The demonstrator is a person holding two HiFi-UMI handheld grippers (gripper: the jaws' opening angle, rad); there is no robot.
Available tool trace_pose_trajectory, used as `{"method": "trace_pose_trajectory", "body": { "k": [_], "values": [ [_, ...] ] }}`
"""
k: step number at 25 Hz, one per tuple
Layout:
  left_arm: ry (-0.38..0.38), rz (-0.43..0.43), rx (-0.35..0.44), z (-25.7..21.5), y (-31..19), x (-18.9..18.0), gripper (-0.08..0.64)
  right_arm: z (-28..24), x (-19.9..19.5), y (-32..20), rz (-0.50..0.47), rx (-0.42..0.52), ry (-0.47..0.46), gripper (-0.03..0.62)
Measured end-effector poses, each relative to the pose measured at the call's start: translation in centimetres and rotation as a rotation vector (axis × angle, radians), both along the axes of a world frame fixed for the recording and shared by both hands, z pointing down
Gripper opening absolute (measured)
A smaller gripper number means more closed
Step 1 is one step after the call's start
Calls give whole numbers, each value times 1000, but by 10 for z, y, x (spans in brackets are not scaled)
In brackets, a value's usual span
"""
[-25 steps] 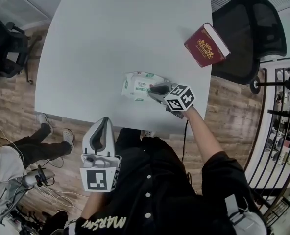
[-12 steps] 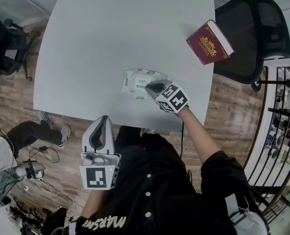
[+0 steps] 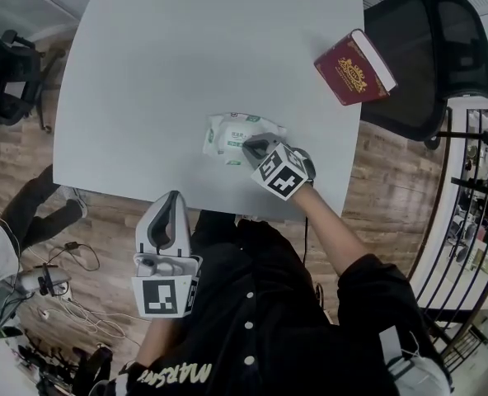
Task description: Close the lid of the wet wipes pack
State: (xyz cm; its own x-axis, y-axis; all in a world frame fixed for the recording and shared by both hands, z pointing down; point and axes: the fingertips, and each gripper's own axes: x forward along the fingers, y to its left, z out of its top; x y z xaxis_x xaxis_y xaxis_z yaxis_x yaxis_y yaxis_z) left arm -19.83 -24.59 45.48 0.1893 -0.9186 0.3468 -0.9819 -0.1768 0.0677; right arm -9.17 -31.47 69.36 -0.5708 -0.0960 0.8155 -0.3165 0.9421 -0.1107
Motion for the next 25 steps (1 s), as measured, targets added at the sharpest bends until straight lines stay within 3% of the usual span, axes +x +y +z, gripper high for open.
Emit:
{"method": "trace_pose_trajectory", "body": {
  "k": [3,11,20,25],
  "values": [
    [2,4,1,1,-1,1,5,2,-1,1,-23,7,25,34],
    [-1,18,23,-5,-8,5,5,-3,-1,-2,26,-53,-25,34],
    [-12,51,121,-36,-24,17,5,-95,9,-25,161,-63,-355,34],
    [-24,44,184,-54,-29,19,6,-154,35,-34,225,50,-453,34]
  ]
}}
